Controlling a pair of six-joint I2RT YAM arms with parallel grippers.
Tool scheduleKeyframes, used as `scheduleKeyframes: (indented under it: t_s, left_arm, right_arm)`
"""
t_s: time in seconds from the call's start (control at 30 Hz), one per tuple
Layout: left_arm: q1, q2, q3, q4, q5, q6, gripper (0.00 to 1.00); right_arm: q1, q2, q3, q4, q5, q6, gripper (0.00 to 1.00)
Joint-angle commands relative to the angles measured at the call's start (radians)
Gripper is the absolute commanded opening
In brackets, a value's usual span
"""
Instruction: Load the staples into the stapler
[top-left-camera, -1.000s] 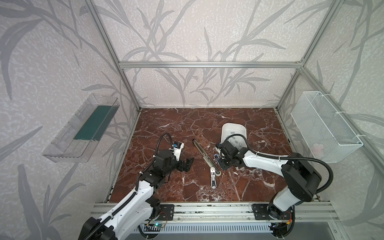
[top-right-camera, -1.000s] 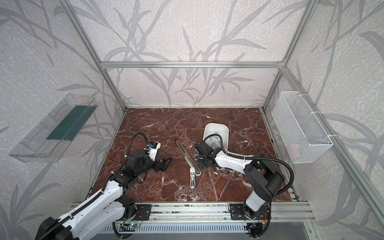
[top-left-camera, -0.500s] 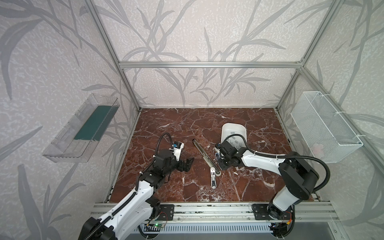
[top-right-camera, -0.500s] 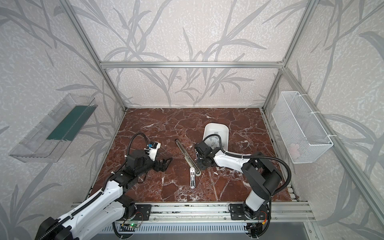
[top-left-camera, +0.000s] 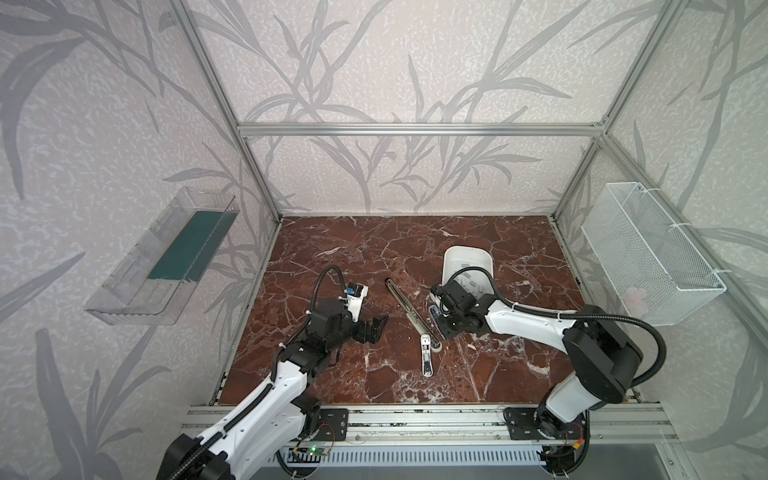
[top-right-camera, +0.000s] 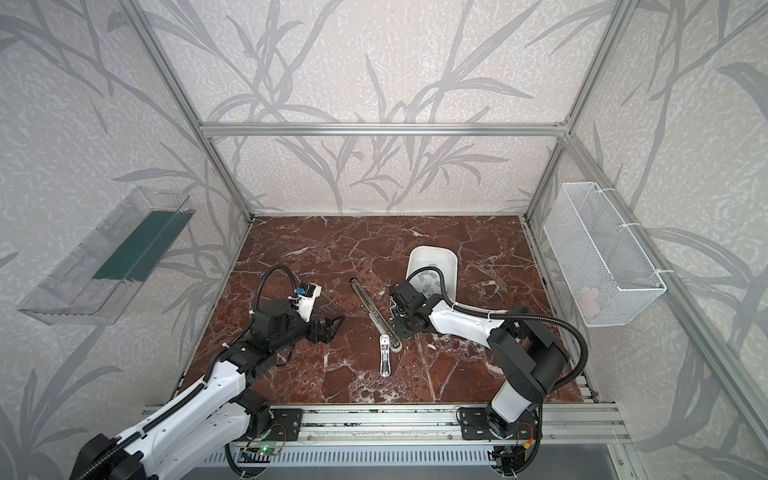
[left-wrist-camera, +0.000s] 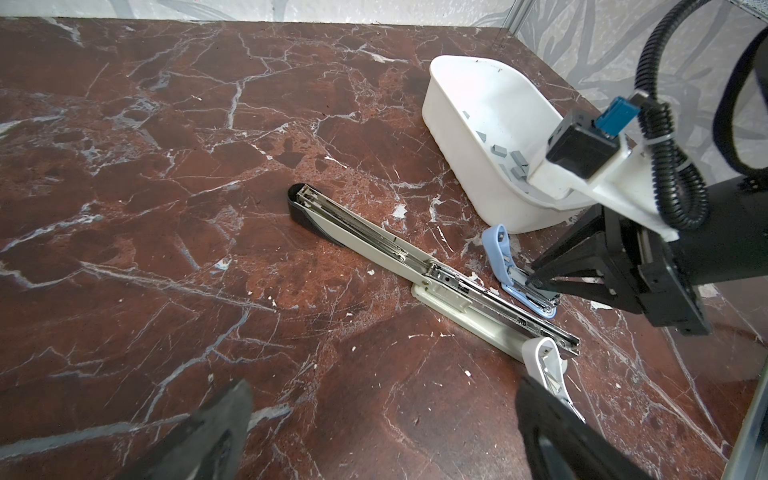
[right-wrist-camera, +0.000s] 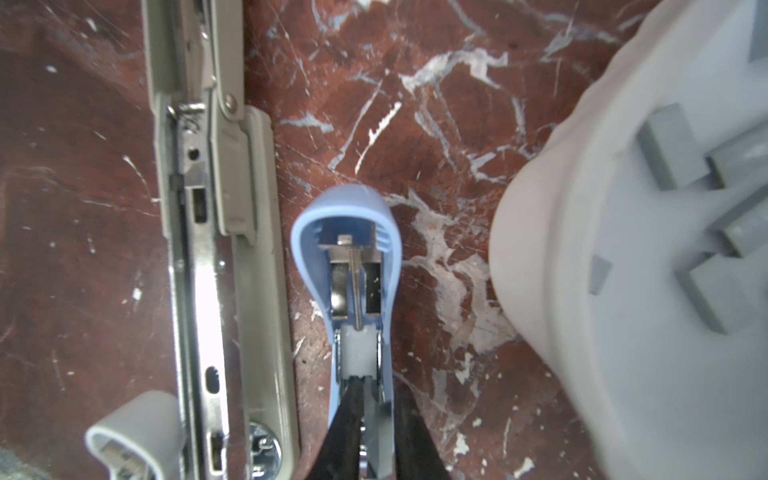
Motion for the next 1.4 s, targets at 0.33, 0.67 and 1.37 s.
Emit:
scheduleKeyframes:
  t_s: [0.33, 0.67, 1.37]
  left_arm:
    - [0.004, -0.008, -0.008, 0.016, 0.016, 0.009, 0.99]
    - [0.005, -0.007, -0.008, 0.016, 0.019, 0.008, 0.99]
    - [0.004, -0.003, -0.008, 0.018, 0.02, 0.009, 0.99]
  right_arm:
    - [0.0, -0.089, -0.005, -0.017, -0.004, 0.001, 0.16]
    - [0.005, -0.059, -0.035, 0.005, -0.087, -0.017, 0.17]
    - [0.005, -0.005, -0.042, 0.008, -0.095, -0.017, 0.18]
